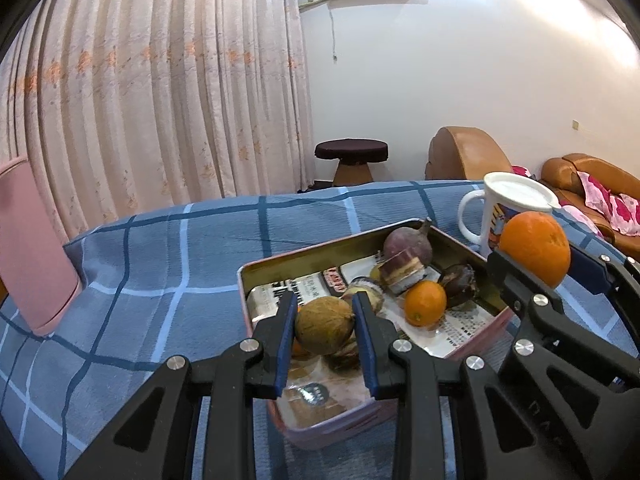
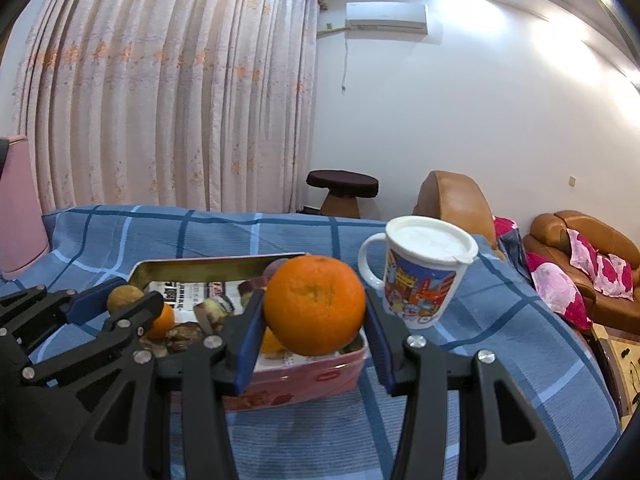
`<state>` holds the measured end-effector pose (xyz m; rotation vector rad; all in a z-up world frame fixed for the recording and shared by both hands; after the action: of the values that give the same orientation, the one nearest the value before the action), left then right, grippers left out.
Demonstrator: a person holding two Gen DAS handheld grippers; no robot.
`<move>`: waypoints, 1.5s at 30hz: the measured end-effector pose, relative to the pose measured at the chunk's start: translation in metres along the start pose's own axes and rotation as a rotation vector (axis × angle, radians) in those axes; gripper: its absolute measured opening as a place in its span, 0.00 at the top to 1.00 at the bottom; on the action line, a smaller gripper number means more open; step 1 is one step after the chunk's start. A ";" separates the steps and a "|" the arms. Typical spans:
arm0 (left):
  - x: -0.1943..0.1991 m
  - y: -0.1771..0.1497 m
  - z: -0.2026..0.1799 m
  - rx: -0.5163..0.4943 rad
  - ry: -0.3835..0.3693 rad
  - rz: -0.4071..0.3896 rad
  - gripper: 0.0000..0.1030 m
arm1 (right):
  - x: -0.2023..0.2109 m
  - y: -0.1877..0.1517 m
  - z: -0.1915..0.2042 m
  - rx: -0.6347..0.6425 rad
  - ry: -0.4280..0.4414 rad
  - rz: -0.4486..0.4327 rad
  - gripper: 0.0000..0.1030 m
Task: Organize fruits
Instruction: 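Lower the orange and small fruit into the tin with both tools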
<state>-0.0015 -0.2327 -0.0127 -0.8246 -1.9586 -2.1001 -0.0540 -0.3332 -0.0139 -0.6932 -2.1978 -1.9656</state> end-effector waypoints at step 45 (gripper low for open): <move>-0.020 0.018 0.025 0.085 -0.007 -0.040 0.71 | -0.039 0.020 0.003 0.021 -0.040 0.012 0.51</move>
<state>0.0304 -0.2165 -0.0072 -0.7837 -2.0689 -2.0217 -0.0103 -0.3389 -0.0105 -0.7471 -2.2282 -1.9365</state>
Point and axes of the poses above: each gripper's, at about its wrist camera, not at the fingertips, and x roughly against the way its jaws point, z to its left, y to its top, the point moved 3 cm from there along -x, roughly the way its jaws point, and after that the axes turned 4 degrees about x, right-handed, at the moved point
